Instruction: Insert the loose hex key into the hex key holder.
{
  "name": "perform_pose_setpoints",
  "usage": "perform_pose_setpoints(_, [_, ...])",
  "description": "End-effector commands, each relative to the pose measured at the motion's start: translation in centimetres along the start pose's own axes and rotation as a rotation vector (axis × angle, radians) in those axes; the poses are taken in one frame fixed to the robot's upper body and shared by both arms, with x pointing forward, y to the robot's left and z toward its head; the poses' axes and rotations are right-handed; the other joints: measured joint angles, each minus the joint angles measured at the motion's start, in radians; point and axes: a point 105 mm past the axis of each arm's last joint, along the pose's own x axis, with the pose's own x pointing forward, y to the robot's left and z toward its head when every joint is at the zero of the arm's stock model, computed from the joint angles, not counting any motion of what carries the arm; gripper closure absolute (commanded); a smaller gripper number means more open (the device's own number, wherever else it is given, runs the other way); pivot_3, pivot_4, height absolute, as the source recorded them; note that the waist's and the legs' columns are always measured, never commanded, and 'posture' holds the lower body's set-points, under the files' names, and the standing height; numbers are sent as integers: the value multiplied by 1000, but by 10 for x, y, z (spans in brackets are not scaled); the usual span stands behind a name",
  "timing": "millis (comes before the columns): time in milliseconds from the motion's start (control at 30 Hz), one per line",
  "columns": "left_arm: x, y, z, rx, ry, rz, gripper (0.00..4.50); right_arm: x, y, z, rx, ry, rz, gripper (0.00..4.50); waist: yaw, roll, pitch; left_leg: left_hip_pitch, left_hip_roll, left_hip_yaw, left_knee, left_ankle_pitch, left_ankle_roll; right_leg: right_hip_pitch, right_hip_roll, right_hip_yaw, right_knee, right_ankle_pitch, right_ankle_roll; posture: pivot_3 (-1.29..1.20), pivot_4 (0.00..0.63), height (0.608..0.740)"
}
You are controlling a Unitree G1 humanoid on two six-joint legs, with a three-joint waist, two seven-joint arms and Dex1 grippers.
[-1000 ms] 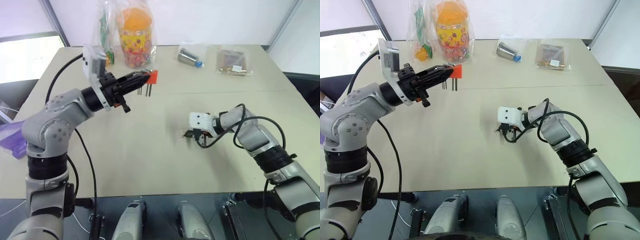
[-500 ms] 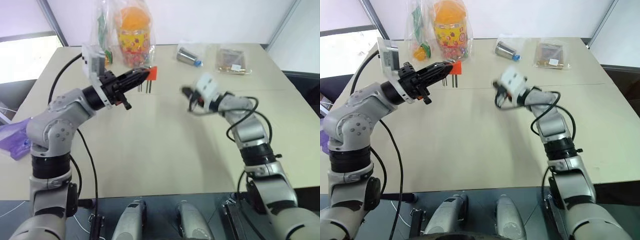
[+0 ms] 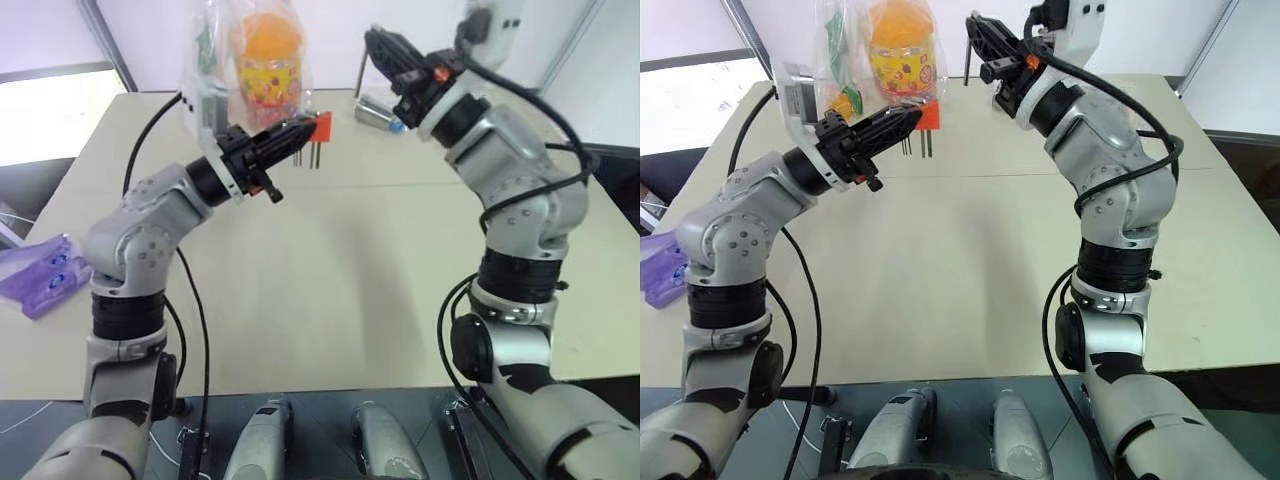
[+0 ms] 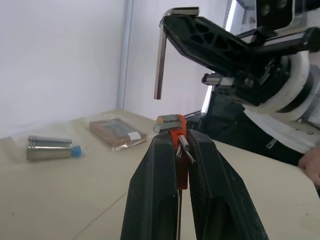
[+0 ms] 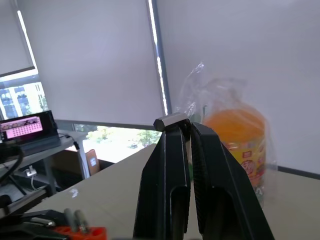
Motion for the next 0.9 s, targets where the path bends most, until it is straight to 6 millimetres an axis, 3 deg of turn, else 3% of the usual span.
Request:
perform_pose_setpoints(33, [4,-6,14,57,-41,-31,4500,-4,19,18,-27,-28,87,4458,-1,0,0,0,0,0,0,0,0,0,0,0,0,0,0,0,150,740])
perform_pose_setpoints(533, [5,-8,12,54,-37,-45,4500,-6,36,14,-16,-1,157,4458,-1,0,0,0,0,0,-1,0,0,0,0,0,-1,0,0,0,150,740])
perform_pose_setpoints(900, [6,-14,8,39,-31,-67,4500,-2,37,14,-27,-8,153,4458,-1,0,0,0,0,0,-1,0,0,0,0,0,-2,0,0,0,150,740])
